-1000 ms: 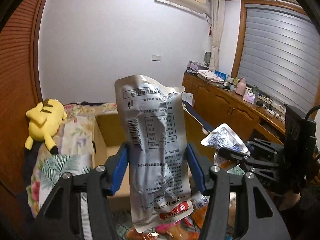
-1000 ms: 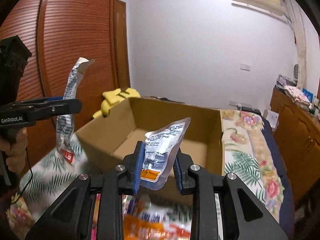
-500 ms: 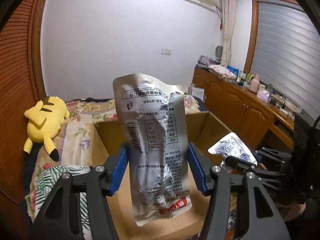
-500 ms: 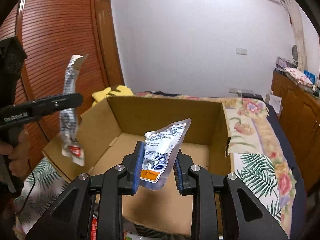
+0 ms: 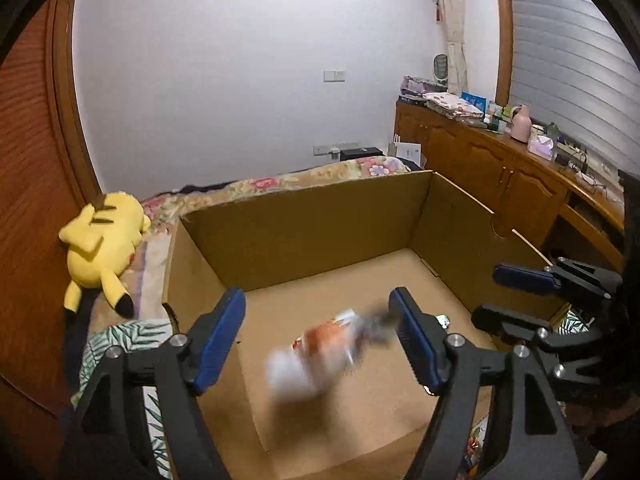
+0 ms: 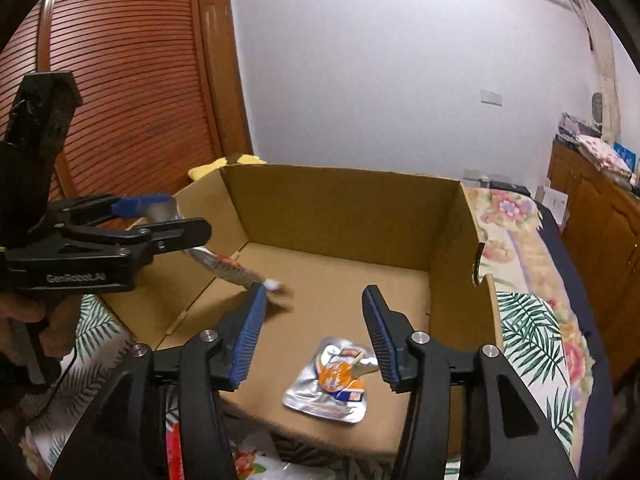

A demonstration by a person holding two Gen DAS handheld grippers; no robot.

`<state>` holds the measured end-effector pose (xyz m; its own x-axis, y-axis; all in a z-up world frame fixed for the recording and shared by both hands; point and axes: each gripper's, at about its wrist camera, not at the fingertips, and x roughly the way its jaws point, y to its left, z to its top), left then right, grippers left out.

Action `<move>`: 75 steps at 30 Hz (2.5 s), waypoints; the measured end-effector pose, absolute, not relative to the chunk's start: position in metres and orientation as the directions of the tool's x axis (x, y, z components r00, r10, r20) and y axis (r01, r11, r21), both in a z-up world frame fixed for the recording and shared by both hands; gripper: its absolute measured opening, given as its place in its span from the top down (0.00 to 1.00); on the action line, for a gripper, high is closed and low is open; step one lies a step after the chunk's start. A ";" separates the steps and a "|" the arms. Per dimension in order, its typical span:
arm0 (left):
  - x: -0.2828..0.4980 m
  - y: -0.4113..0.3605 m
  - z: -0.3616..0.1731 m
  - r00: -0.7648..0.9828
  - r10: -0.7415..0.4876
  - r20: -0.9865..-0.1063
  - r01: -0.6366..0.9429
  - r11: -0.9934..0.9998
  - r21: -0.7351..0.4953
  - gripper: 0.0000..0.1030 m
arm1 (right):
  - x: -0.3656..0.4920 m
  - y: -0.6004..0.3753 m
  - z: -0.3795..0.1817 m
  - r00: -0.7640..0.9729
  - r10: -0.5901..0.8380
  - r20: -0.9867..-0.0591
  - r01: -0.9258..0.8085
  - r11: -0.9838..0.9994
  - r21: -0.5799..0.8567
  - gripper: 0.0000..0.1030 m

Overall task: Organize snacks
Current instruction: 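Open both grippers to drop the packs into the box, then grasp the pink braised-egg pack with the left gripper while the right grasps the sesame-bar pack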

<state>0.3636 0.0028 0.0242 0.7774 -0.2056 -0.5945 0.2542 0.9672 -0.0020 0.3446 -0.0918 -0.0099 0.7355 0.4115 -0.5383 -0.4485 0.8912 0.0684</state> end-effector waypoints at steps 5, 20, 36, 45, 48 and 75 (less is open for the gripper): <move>0.359 0.005 0.032 0.797 -0.196 -0.571 0.247 0.969 0.012 0.26 | 0.331 -0.090 -0.007 0.729 0.427 -0.535 -0.460 0.884 0.078 0.48; 0.280 0.008 0.043 0.804 -0.244 -0.542 0.286 0.958 -0.006 0.26 | 0.254 -0.117 0.010 0.763 0.405 -0.504 -0.439 0.897 0.057 0.47; 0.190 -0.005 -0.010 0.774 -0.246 -0.583 0.280 0.959 -0.034 0.26 | 0.184 -0.169 -0.046 0.719 0.355 -0.597 -0.347 0.928 0.133 0.47; 0.166 -0.009 -0.031 0.771 -0.227 -0.595 0.257 0.966 -0.035 0.26 | 0.157 -0.182 -0.078 0.671 0.360 -0.649 -0.314 0.930 0.192 0.47; 0.162 -0.008 -0.033 0.766 -0.229 -0.601 0.249 0.967 -0.052 0.26 | 0.152 -0.185 -0.081 0.665 0.361 -0.654 -0.304 0.930 0.204 0.47; 0.163 -0.013 -0.048 0.740 -0.226 -0.634 0.219 0.971 -0.092 0.26 | 0.197 -0.185 -0.095 0.660 0.275 -0.699 -0.149 0.960 0.238 0.28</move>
<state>0.1630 -0.0130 -0.0479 0.7398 -0.2264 -0.6336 0.2187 0.9715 -0.0918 0.1967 -0.1849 -0.0954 0.6604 0.2754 -0.6986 -0.1489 0.9599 0.2377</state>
